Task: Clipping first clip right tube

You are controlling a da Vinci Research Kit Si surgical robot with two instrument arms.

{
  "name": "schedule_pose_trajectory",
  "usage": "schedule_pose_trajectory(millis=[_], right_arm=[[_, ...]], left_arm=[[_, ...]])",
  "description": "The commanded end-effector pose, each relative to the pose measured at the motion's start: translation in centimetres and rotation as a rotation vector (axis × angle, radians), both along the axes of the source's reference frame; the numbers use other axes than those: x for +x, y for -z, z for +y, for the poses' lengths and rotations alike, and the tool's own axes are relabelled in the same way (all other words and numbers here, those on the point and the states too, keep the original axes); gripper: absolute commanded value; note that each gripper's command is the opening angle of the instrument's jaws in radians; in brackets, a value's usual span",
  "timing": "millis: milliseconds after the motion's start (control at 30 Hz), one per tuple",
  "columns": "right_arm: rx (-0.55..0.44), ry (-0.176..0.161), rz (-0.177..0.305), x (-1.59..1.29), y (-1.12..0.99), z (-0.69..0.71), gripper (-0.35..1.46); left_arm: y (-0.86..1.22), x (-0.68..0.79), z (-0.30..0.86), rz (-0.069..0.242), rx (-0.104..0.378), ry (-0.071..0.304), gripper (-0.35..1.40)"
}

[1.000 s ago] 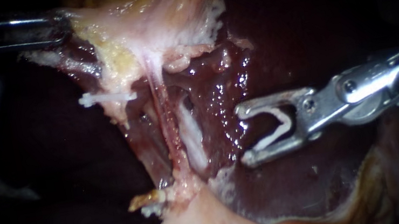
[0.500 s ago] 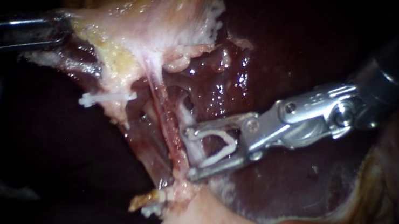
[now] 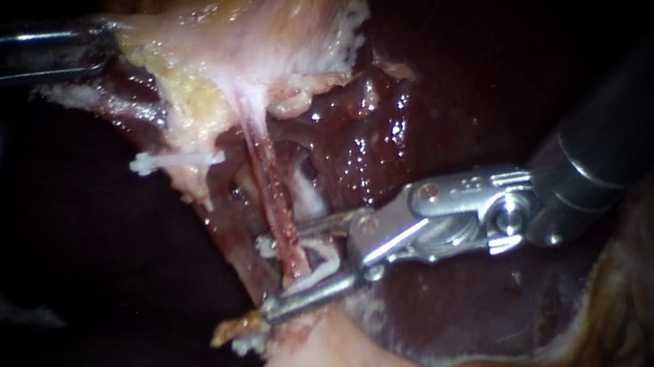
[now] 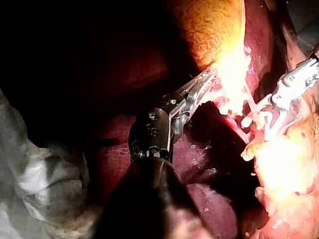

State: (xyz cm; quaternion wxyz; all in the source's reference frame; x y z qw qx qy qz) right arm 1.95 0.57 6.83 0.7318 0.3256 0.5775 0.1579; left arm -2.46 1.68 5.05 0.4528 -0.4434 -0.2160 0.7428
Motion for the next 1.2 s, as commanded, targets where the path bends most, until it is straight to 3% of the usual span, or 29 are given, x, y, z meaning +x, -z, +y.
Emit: schedule_pose_trajectory(millis=[33,267,400,633,933,1100,1200], right_arm=[[0.001,-0.001,0.001,0.02,0.00,0.00,0.48],[0.028,-0.009,0.028,0.07,0.08,-0.06,0.49],[0.054,0.002,0.035,0.06,0.20,-0.15,0.49],[0.088,0.107,0.111,0.10,0.42,-0.34,0.45],[0.088,0.094,0.106,0.13,0.51,-0.29,0.35],[0.093,0.074,0.096,0.09,0.52,-0.22,0.12],[0.121,0.071,0.086,0.05,0.51,-0.21,-0.16]], left_arm=[[0.00,0.00,0.00,0.000,0.000,0.000,-0.35],[0.00,0.00,0.00,0.000,0.000,0.000,-0.35],[0.00,0.00,0.00,0.000,0.000,0.000,-0.35],[0.00,0.00,0.00,0.000,0.000,0.000,-0.35],[-0.01,0.00,0.00,0.000,0.000,0.000,-0.35],[-0.01,0.00,0.00,0.000,0.000,0.000,-0.35],[-0.01,0.00,0.00,0.000,0.000,0.000,-0.35]])
